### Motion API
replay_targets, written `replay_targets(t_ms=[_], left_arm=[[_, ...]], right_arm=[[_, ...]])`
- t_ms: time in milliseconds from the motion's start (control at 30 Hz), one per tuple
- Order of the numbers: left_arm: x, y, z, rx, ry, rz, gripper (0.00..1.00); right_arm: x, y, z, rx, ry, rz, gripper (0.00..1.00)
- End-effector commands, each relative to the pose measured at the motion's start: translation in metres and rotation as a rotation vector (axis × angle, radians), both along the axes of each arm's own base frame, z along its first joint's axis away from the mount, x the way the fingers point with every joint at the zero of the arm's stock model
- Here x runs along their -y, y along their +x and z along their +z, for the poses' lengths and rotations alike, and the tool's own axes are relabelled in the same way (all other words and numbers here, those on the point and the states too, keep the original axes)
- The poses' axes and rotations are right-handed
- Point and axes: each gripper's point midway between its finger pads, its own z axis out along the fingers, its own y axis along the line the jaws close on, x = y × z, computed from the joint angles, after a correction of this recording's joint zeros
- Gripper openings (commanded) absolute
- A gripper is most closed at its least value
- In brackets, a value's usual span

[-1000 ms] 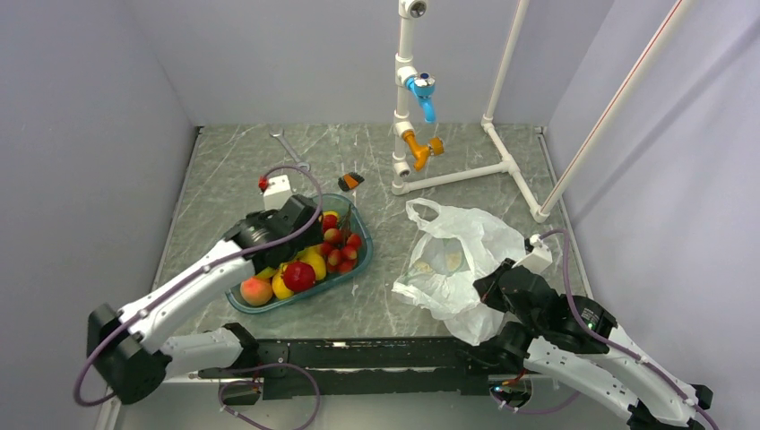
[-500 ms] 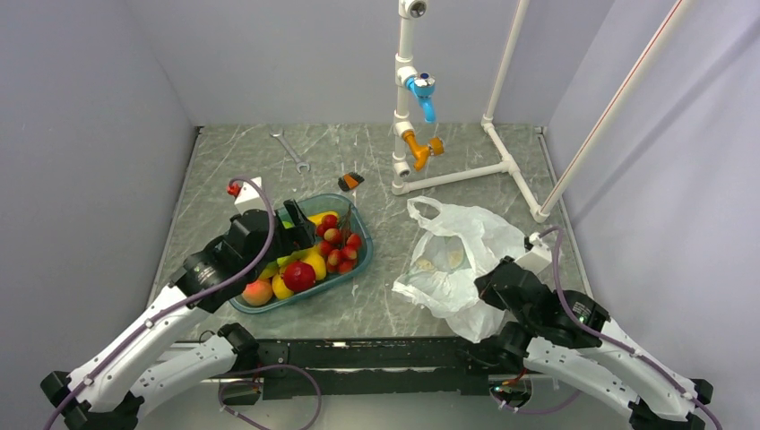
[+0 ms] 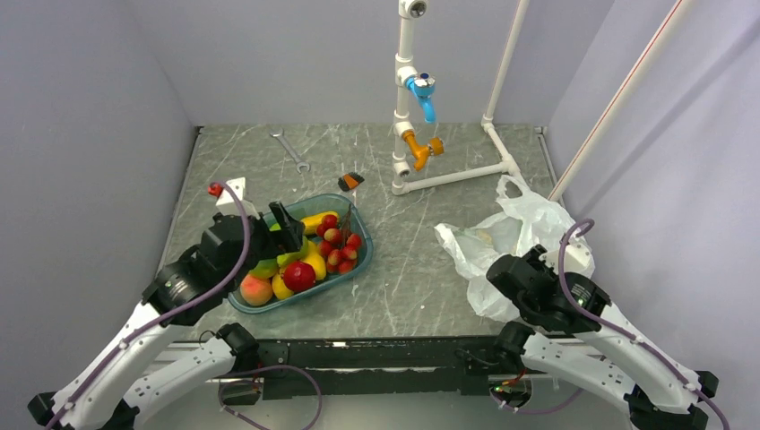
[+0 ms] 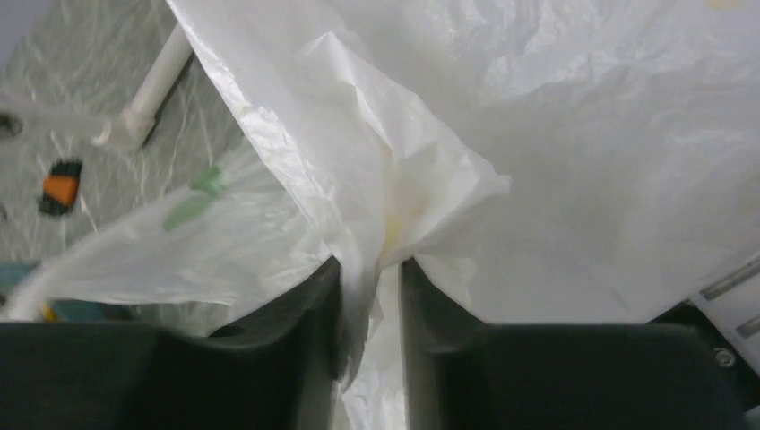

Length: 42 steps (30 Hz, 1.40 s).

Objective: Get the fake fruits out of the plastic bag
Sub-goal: Place the plastic bag at the center of the board, then reset both arms

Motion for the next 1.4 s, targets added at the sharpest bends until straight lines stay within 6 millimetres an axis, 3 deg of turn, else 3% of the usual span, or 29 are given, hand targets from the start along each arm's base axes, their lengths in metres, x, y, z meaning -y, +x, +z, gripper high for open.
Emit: replay_targets(t_ms=[0, 67, 167, 333, 467, 567, 800, 1000, 1167, 1367], left_arm=[[-0.02, -0.012, 0.028, 0.079, 0.018, -0.001, 0.99], [-0.025, -0.019, 0.034, 0.099, 0.018, -0.011, 0.99], [-0.032, -0.03, 0.04, 0.129, 0.009, -0.033, 0.99], [-0.038, -0.047, 0.063, 0.229, -0.009, -0.103, 0.99], [-0.037, -0.058, 0.084, 0.366, -0.033, -0.179, 0.99], [-0.038, -0.068, 0.098, 0.471, -0.086, -0.21, 0.99], [-0.049, -0.088, 0.136, 0.695, -0.14, -0.232, 0.99], [-0.06, -0.089, 0.152, 0.722, -0.078, -0.208, 0.99], [-0.06, -0.087, 0.155, 0.723, -0.054, -0.204, 0.99], [-0.054, -0.082, 0.15, 0.696, -0.059, -0.211, 0.99]], right_arm=[[0.018, 0.002, 0.0, 0.0, -0.066, -0.101, 0.45], [0.02, 0.0, 0.0, 0.008, -0.047, -0.106, 0.73], [0.021, -0.001, 0.008, 0.05, 0.0, -0.097, 0.98], [-0.002, 0.011, 0.05, 0.183, -0.017, 0.158, 1.0], [-0.05, 0.022, 0.087, 0.351, -0.041, 0.483, 1.0], [-0.068, 0.026, 0.103, 0.397, -0.046, 0.572, 1.0], [-0.068, 0.042, 0.151, 0.448, -0.122, 0.53, 1.0], [-0.06, 0.043, 0.186, 0.529, -0.15, 0.51, 1.0], [-0.053, 0.041, 0.2, 0.591, -0.142, 0.491, 1.0], [-0.044, 0.041, 0.204, 0.583, -0.147, 0.44, 1.0]])
